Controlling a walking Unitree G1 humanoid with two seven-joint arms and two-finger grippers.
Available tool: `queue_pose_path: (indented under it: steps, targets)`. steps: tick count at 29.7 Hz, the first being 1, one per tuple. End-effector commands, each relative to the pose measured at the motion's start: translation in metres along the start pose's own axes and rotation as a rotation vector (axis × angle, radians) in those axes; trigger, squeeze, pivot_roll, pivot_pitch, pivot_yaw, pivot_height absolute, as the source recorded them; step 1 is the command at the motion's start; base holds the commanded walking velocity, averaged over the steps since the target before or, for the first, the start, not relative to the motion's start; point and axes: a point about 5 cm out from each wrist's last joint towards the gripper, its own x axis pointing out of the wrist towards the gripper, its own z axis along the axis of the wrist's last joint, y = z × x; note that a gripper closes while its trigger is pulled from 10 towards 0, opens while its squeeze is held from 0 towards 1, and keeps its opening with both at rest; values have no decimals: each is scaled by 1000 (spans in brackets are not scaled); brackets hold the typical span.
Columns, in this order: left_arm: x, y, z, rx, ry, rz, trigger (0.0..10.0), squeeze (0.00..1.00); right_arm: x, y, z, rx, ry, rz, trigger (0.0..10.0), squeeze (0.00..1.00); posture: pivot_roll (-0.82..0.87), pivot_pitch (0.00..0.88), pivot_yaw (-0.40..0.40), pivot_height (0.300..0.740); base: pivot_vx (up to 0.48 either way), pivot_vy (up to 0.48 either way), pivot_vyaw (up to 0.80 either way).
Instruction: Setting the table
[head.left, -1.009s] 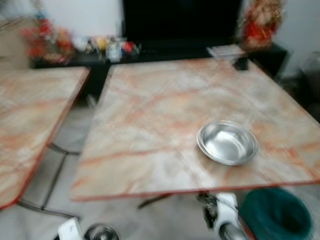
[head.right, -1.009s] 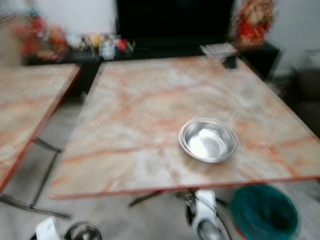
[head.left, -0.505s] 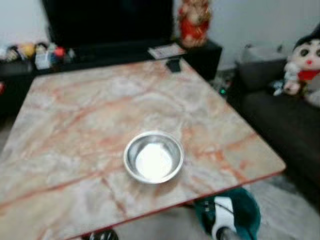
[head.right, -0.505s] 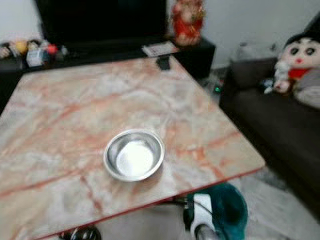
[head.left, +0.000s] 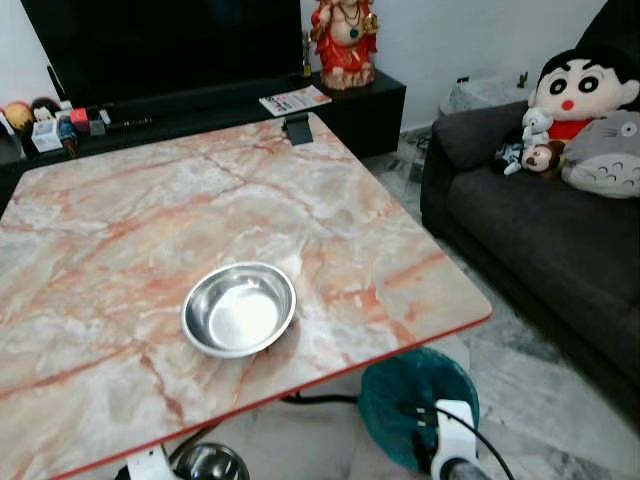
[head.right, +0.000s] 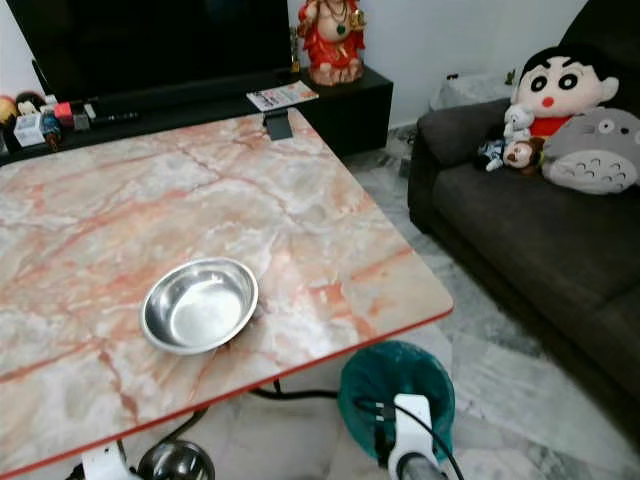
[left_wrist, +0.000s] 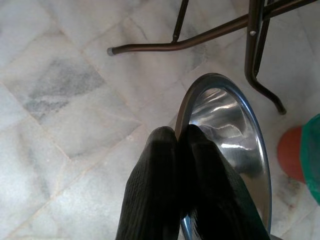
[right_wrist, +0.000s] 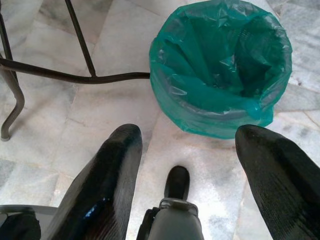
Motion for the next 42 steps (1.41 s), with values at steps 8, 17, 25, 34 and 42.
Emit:
queue_pose_path:
  steps: [8, 17, 25, 34, 42]
  targets:
    - [0, 2, 3, 55, -8, 8, 10000, 0, 0, -2, 4, -21, -17, -17, 10000, 0, 13, 24, 53, 723, 0, -39, 0]
    - [0, 1, 3, 57, -5, 10, 10000, 0, 0, -4, 4, -18, -18, -31, 10000, 0, 15, 23, 51, 723, 0, -480, 0]
    - [1, 1, 3, 48, -6, 15, 10000, 0, 1, -4, 6, -43, -25, -28, 10000, 0, 14, 24, 51, 723, 0, -360, 0]
    - [1, -2, 7, 8, -31, 17, 10000, 0, 0, -4, 1, -61, -9, -26, 10000, 0, 17, 26, 44, 723, 0, 0, 711]
    - [2, -10, 14, -17, -95, -3, 10000, 0, 1, -6, 7, -49, -23, -23, 10000, 0, 19, 23, 28, 723, 0, 0, 700]
